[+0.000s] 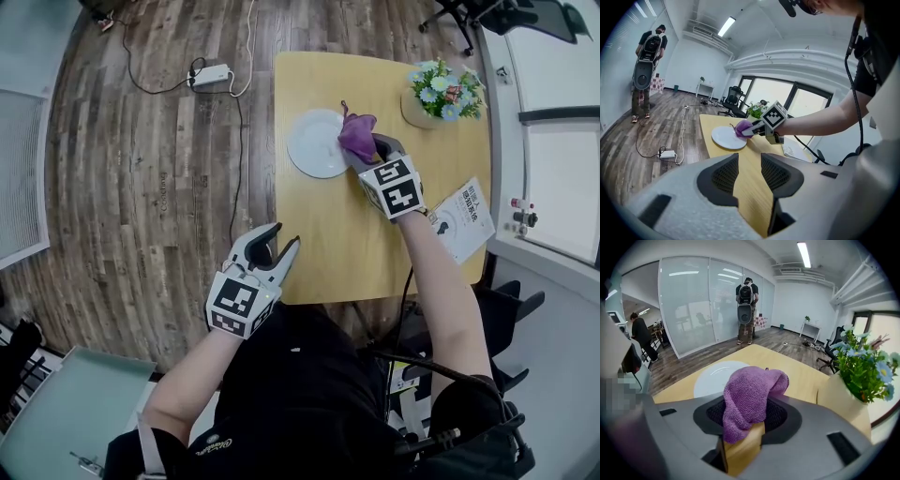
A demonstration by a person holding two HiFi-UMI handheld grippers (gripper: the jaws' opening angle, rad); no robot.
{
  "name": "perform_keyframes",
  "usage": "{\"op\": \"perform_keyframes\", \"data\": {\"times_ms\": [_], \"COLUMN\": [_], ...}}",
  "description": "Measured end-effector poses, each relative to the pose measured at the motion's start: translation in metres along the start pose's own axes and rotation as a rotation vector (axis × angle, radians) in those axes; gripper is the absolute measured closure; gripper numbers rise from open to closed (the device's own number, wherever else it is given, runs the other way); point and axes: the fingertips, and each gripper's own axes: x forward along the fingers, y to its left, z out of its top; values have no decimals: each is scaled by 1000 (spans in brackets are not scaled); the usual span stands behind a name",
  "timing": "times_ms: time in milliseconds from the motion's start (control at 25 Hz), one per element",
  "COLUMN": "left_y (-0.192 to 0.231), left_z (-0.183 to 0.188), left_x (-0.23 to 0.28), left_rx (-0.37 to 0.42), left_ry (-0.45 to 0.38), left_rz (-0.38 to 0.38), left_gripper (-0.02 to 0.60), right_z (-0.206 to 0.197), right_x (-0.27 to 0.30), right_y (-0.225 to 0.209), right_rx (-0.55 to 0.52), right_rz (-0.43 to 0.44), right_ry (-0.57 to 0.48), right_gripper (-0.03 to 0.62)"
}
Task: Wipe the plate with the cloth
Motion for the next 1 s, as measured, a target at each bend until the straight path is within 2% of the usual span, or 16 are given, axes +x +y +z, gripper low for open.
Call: {"op": "perform_keyframes", "data": {"times_ms": [160,440,600,840,1000], "left_y": [4,-6,-15,-12,-11], "left_z": [2,1,1,18,50], "left_x": [-2,-5,-9,-25,-42], "left_rx": [-9,11,24,43,73], "left_ry": [-11,-4,-5,-49,-110], "left_rz": [16,-2,-8,30,66], "left_gripper": [434,434,434,434,434], "right_z": [-15,-42,-53,-26,12], "right_x": [-11,-35,-42,-65,-106], "right_y": [11,54,60,55,60], "right_rx": [14,40,64,131,153], "right_rz": [7,67,64,29,25], "right_ry": [3,1,8,-96,-212], "right_gripper": [431,431,431,431,431]}}
